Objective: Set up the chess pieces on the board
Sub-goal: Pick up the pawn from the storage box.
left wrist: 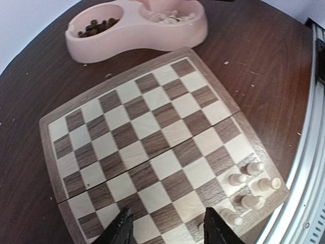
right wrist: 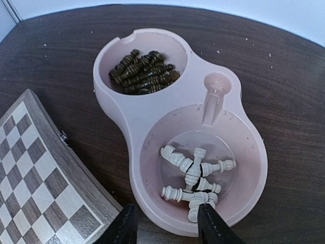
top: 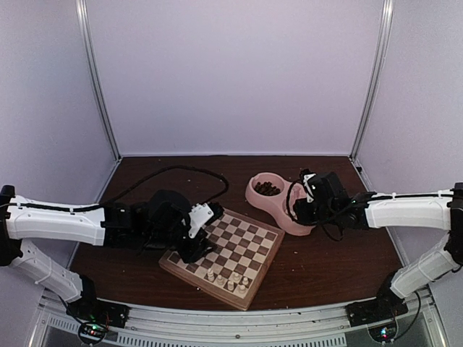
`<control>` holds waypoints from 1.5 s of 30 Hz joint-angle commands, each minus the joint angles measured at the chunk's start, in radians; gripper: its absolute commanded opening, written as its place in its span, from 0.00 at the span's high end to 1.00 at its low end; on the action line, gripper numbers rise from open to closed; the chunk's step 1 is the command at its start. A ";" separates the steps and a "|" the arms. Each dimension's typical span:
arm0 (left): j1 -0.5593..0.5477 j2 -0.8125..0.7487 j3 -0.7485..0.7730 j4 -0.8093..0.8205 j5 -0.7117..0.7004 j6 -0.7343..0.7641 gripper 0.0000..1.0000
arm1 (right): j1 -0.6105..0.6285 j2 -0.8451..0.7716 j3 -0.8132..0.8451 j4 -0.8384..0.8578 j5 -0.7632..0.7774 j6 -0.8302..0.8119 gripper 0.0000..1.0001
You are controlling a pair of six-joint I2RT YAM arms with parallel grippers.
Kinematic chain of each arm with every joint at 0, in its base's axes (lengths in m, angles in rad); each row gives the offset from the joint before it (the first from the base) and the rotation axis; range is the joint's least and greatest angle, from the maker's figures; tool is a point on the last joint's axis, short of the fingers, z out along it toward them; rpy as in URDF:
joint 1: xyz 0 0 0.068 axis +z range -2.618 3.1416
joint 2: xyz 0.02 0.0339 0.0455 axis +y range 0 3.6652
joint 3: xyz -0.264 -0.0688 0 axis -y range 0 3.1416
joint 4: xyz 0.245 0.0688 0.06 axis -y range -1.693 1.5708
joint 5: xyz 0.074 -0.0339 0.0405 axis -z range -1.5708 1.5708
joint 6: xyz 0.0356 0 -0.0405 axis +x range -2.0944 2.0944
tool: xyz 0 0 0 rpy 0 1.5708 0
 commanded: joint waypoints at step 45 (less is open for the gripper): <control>0.102 -0.140 -0.084 0.077 -0.088 -0.122 0.42 | -0.111 0.214 0.182 -0.291 -0.035 0.110 0.86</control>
